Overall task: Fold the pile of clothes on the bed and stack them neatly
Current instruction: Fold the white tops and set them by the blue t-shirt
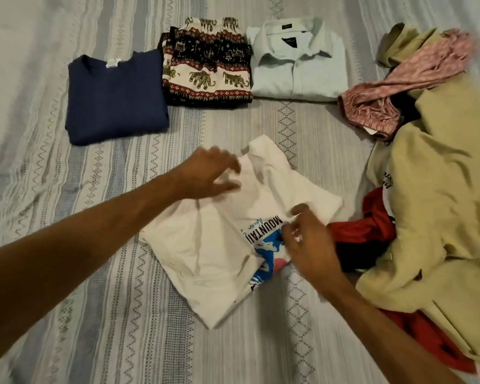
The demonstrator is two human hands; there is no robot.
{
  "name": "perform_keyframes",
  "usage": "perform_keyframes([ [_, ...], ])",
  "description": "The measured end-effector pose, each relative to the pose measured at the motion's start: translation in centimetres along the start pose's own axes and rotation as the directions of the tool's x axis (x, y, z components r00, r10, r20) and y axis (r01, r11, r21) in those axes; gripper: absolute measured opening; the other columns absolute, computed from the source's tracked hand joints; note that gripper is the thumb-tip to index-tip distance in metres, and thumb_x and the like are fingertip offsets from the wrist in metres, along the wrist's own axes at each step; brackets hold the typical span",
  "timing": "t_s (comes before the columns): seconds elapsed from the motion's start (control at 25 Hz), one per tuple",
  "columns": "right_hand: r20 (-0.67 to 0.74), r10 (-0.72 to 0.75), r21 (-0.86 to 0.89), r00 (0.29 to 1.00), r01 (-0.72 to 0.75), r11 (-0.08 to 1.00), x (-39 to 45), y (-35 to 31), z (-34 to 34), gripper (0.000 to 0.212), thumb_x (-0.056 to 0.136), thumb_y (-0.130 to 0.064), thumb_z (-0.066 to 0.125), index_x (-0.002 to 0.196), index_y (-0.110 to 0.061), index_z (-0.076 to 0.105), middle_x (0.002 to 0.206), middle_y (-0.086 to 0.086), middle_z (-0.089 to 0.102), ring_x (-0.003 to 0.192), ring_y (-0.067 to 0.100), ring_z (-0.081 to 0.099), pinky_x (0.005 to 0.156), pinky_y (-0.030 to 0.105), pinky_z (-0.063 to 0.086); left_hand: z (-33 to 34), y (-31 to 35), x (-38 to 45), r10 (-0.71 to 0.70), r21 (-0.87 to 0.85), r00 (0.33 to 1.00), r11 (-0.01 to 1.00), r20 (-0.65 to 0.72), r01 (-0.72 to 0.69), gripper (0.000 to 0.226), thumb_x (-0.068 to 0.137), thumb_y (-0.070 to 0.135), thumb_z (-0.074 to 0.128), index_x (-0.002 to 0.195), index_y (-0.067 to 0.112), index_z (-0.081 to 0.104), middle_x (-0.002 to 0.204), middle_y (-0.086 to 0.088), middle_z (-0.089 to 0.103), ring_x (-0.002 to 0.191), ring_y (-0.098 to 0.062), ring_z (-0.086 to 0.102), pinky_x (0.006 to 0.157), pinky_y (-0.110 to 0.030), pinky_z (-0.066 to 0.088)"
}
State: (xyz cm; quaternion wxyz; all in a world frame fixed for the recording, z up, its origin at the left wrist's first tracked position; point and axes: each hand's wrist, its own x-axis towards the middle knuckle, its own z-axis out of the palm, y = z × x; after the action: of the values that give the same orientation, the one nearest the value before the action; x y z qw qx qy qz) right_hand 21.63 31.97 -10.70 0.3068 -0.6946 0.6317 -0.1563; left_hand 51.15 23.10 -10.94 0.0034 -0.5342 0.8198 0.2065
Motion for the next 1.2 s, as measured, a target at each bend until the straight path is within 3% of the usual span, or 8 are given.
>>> perform_keyframes([
  [0.08, 0.362, 0.1, 0.041, 0.927, -0.123, 0.991, -2.3, -2.4, 3.9, 0.049, 0.091, -0.046, 0.071, 0.126, -0.019, 0.051, 0.115, -0.001, 0.058, 0.105, 0.019, 0.059, 0.083, 0.033, 0.05, 1.0, -1.9, -3.0, 0.03, 0.146, 0.939, 0.986, 0.341, -0.084, 0.097, 0.069, 0.097, 0.052, 0.147, 0.04, 0.042, 0.149, 0.011, 0.048, 0.133, -0.019, 0.046, 0.113, -0.048, 0.032],
  [0.12, 0.422, 0.178, 0.018, 0.889, -0.205, 0.979, -3.1, -2.9, 6.1, 0.06, 0.086, -0.047, 0.077, 0.13, -0.017, 0.049, 0.123, 0.002, 0.054, 0.11, 0.021, 0.056, 0.089, 0.035, 0.05, 1.5, -2.3, -3.9, 0.004, 0.219, 0.899, 0.969, 0.438, -0.111, 0.104, 0.064, 0.095, 0.061, 0.151, 0.043, 0.036, 0.151, 0.01, 0.043, 0.135, -0.019, 0.042, 0.115, -0.048, 0.03],
  [0.28, 0.347, 0.341, 0.209, 0.874, -0.426, 0.88, -3.9, -3.0, 9.6, 0.028, 0.083, -0.02, 0.081, 0.103, -0.014, 0.063, 0.099, 0.002, 0.066, 0.096, 0.022, 0.063, 0.067, 0.019, 0.045, 1.9, -1.1, -3.6, 0.016, 0.342, 0.875, 0.917, 0.483, -0.206, 0.084, 0.075, 0.073, 0.075, 0.143, 0.039, 0.04, 0.131, 0.01, 0.057, 0.124, -0.019, 0.041, 0.108, -0.043, 0.024],
  [0.44, 0.398, 0.242, 0.322, 0.885, -0.382, 0.866, -4.2, -0.6, 6.2, 0.015, 0.082, -0.025, 0.086, 0.092, -0.021, 0.075, 0.086, -0.007, 0.074, 0.078, 0.01, 0.068, 0.067, 0.021, 0.052, 0.0, -0.6, -3.7, 0.099, 0.424, 0.91, 0.861, 0.402, -0.281, 0.047, 0.091, 0.067, 0.06, 0.128, 0.038, 0.065, 0.121, 0.02, 0.063, 0.122, -0.015, 0.036, 0.099, -0.04, 0.025],
  [0.56, 0.415, 0.17, 0.366, 0.894, -0.335, 0.868, -4.2, 0.5, 3.3, 0.014, 0.081, -0.028, 0.087, 0.088, -0.022, 0.076, 0.083, -0.008, 0.076, 0.076, 0.008, 0.069, 0.07, 0.027, 0.055, -0.9, 0.3, -3.5, 0.23, 0.329, 0.952, 0.9, 0.2, -0.286, 0.035, 0.096, 0.061, 0.058, 0.116, 0.035, 0.068, 0.113, 0.018, 0.066, 0.118, -0.016, 0.043, 0.098, -0.04, 0.026],
  [0.96, 0.185, 0.418, 0.254, 0.89, -0.454, 0.854, -1.0, 4.8, 1.8, 0.018, 0.087, -0.021, 0.082, 0.076, -0.02, 0.067, 0.069, -0.001, 0.068, 0.064, 0.015, 0.063, 0.063, 0.035, 0.054, 4.3, 3.3, 1.8, 0.135, 0.316, 0.978, 0.946, -0.161, -0.079, 0.02, 0.094, 0.039, 0.069, 0.102, 0.021, 0.069, 0.097, 0.004, 0.071, 0.104, -0.024, 0.06, 0.095, -0.046, 0.039],
  [1.12, 0.24, 0.374, 0.029, 0.896, -0.392, 0.92, -0.4, 4.2, 1.2, 0.014, 0.088, -0.033, 0.076, 0.093, -0.022, 0.067, 0.085, -0.003, 0.07, 0.079, 0.016, 0.067, 0.074, 0.04, 0.059, 4.6, 3.5, 2.9, 0.145, 0.237, 0.988, 0.963, -0.045, -0.131, 0.036, 0.097, 0.056, 0.058, 0.117, 0.026, 0.065, 0.119, 0.005, 0.066, 0.118, -0.022, 0.052, 0.102, -0.045, 0.034],
  [1.2, 0.015, 0.229, -0.039, 0.973, -0.228, 0.973, 1.0, 3.6, 0.2, 0.03, 0.09, -0.039, 0.072, 0.111, -0.018, 0.064, 0.099, 0.0, 0.067, 0.088, 0.019, 0.064, 0.074, 0.038, 0.056, 3.4, 3.8, 4.2, 0.129, 0.083, 0.991, 0.989, -0.042, -0.125, 0.053, 0.094, 0.071, 0.053, 0.128, 0.03, 0.059, 0.134, 0.006, 0.057, 0.128, -0.021, 0.045, 0.106, -0.046, 0.03],
])
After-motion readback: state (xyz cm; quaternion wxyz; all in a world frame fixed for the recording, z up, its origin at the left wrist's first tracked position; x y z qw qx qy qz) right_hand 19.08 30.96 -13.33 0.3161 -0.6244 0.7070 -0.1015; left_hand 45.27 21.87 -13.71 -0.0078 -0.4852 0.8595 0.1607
